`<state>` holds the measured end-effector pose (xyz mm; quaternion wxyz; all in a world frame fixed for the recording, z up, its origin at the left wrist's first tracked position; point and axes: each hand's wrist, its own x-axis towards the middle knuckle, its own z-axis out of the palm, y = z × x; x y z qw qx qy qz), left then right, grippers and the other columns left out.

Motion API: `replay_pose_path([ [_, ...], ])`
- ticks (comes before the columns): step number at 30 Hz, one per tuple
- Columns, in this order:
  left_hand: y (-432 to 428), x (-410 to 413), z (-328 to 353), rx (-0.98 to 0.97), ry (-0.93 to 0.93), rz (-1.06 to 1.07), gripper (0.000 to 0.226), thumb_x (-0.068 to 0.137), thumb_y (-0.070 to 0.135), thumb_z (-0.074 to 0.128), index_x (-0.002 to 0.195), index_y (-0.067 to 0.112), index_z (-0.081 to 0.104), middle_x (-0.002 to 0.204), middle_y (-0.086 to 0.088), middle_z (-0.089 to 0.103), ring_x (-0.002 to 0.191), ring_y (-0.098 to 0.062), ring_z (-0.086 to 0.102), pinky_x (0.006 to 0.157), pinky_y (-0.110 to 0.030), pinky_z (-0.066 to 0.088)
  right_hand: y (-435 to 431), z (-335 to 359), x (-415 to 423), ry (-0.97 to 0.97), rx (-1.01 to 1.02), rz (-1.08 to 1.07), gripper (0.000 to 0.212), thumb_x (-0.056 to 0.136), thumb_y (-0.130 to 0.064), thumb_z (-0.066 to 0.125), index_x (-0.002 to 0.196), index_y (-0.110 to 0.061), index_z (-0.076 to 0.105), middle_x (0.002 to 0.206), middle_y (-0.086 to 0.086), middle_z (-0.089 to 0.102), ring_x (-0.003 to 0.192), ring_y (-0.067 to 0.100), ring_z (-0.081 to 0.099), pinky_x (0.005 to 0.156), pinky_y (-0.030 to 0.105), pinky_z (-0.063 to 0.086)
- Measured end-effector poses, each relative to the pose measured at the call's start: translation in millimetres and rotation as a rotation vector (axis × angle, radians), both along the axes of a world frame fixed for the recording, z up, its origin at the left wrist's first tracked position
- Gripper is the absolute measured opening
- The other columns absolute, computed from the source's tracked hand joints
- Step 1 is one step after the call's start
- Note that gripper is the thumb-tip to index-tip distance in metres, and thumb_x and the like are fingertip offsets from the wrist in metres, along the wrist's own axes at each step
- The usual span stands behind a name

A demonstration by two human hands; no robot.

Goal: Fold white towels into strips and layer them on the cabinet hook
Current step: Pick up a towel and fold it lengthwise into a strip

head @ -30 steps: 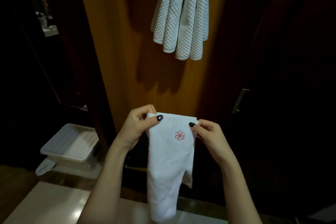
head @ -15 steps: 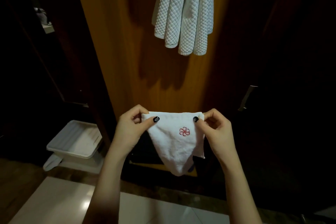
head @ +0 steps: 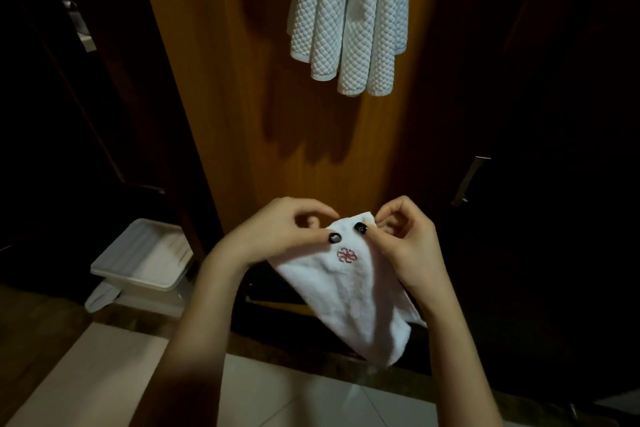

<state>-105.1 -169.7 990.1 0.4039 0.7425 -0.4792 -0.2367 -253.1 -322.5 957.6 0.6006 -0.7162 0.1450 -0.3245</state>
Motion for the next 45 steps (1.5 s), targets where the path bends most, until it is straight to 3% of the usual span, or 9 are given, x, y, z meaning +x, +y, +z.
replay_pose_path([
  [6,-36.8,-6.5,9.2,-0.039,-0.026,-0.167,0.013,0.094,0.027,0.063,0.088,0.019,0.071,0.090,0.006,0.071,0.089,-0.012,0.067,0.083,-0.035,0.050,-6.1,4.3,-5.4,0.005,-0.030,-0.047,0.014,0.089,-0.013,0.069,0.076,-0.009,0.064,0.064,-0.002,0.060,0.063,0.006,0.053,0.058,0.016,0.042],
  [11,-54.1,-1.1,14.5,-0.101,-0.039,-0.175,0.012,0.092,0.031,0.061,0.082,0.025,0.067,0.080,0.013,0.067,0.078,-0.004,0.063,0.072,-0.021,0.046,-20.6,3.5,-17.5,0.113,-0.071,0.032,0.044,0.101,-0.027,0.049,0.079,0.009,0.058,0.070,0.021,0.053,0.067,0.013,0.048,0.062,0.028,0.038],
  [16,-63.4,12.0,32.4,-0.194,-0.069,-0.102,0.017,0.096,0.025,0.060,0.082,0.017,0.065,0.076,0.014,0.064,0.073,0.000,0.059,0.067,-0.015,0.044,-32.0,-8.4,-24.3,0.361,-0.113,0.139,0.034,0.086,-0.028,0.072,0.069,-0.003,0.058,0.071,-0.002,0.051,0.066,0.012,0.050,0.065,0.032,0.038],
  [19,-60.4,23.9,40.1,-0.240,-0.091,-0.005,0.019,0.096,0.027,0.060,0.081,0.015,0.064,0.075,0.008,0.066,0.072,-0.004,0.062,0.066,-0.018,0.047,-42.9,-17.6,-27.1,0.556,-0.174,0.102,0.040,0.079,-0.037,0.078,0.076,-0.001,0.062,0.083,0.003,0.057,0.072,0.019,0.054,0.067,0.033,0.041],
  [24,-49.1,40.7,38.5,-0.334,-0.084,0.158,0.017,0.095,0.025,0.060,0.079,0.021,0.065,0.075,0.005,0.066,0.071,-0.006,0.062,0.064,-0.017,0.046,-60.7,-32.8,-38.5,0.743,-0.233,0.094,0.042,0.081,-0.030,0.077,0.066,-0.001,0.052,0.068,0.009,0.040,0.063,0.019,0.037,0.058,0.030,0.028],
  [30,-37.6,47.5,26.0,-0.339,0.010,0.268,0.021,0.095,0.028,0.061,0.075,0.029,0.067,0.075,0.007,0.072,0.068,-0.003,0.068,0.057,-0.012,0.048,-73.7,-36.7,-54.8,0.626,-0.239,-0.144,0.032,0.085,-0.024,0.072,0.059,-0.016,0.056,0.055,-0.008,0.045,0.053,0.005,0.039,0.049,0.019,0.029],
  [39,-24.8,52.9,12.7,-0.342,0.072,0.391,0.023,0.096,0.024,0.059,0.076,0.029,0.069,0.081,0.008,0.074,0.072,-0.004,0.070,0.058,-0.013,0.048,-82.1,-34.0,-69.9,0.193,-0.071,-0.320,0.015,0.089,-0.011,0.068,0.076,-0.008,0.061,0.072,-0.003,0.059,0.065,0.004,0.052,0.056,0.014,0.040],
  [41,-26.8,46.0,13.1,-0.361,0.047,0.358,0.019,0.096,0.023,0.059,0.080,0.025,0.069,0.081,0.010,0.074,0.074,-0.002,0.069,0.059,-0.011,0.048,-83.2,-35.8,-69.2,0.214,-0.070,-0.394,0.007,0.088,-0.009,0.068,0.088,-0.011,0.062,0.081,-0.004,0.062,0.072,0.008,0.056,0.061,0.017,0.042],
  [45,-42.2,23.4,22.2,-0.359,-0.082,0.133,0.014,0.095,0.018,0.061,0.084,0.022,0.068,0.077,0.017,0.069,0.073,0.005,0.063,0.065,-0.008,0.044,-75.7,-31.7,-62.7,0.292,-0.115,-0.374,0.034,0.091,-0.010,0.065,0.123,-0.020,0.061,0.100,-0.006,0.064,0.092,0.003,0.059,0.076,0.015,0.043],
])
